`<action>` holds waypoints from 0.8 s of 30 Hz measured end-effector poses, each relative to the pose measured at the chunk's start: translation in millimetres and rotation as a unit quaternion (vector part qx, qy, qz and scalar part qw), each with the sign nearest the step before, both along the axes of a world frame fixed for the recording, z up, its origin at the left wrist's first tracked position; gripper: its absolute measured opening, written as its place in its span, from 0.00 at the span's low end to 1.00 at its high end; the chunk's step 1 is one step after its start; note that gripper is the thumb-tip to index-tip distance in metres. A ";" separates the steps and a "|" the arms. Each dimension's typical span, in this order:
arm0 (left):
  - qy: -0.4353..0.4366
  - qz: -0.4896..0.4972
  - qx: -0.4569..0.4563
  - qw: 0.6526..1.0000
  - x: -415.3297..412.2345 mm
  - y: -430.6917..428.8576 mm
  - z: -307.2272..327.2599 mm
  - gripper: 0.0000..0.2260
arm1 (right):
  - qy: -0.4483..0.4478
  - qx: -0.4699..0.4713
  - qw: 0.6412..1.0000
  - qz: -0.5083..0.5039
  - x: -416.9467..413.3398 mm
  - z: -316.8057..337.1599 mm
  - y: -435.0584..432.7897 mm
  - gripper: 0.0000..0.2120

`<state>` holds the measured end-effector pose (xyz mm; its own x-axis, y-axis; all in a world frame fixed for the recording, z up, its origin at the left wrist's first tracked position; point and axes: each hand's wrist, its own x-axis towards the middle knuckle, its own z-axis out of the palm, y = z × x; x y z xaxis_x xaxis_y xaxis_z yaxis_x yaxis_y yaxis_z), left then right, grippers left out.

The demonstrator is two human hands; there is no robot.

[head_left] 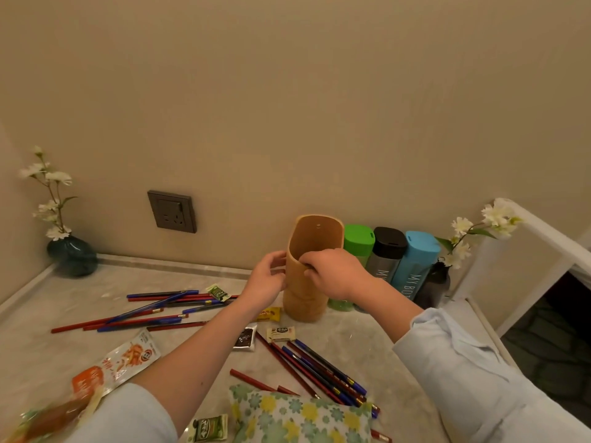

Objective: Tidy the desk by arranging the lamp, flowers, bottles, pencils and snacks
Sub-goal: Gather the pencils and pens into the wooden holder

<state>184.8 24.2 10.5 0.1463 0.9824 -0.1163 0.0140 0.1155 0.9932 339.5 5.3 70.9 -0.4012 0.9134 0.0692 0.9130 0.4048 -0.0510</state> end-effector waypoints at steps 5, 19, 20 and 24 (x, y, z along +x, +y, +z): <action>-0.011 0.002 -0.004 1.000 3.8 4.2 -5.9 0.20 | 0.011 -0.003 1.000 0.001 2.1 -8.0 4.5 0.10; 0.057 0.052 0.035 0.996 2.1 -12.4 -14.8 0.23 | 0.170 0.087 0.982 -0.003 -3.3 -19.2 -15.0 0.18; 0.064 0.069 0.039 0.995 3.3 -18.7 -18.8 0.22 | 0.211 0.112 0.971 -0.006 -2.1 -22.6 -23.3 0.17; 0.099 0.060 0.067 0.991 9.5 -51.7 -44.8 0.19 | 0.310 0.118 0.939 -0.092 3.4 -57.0 -64.6 0.12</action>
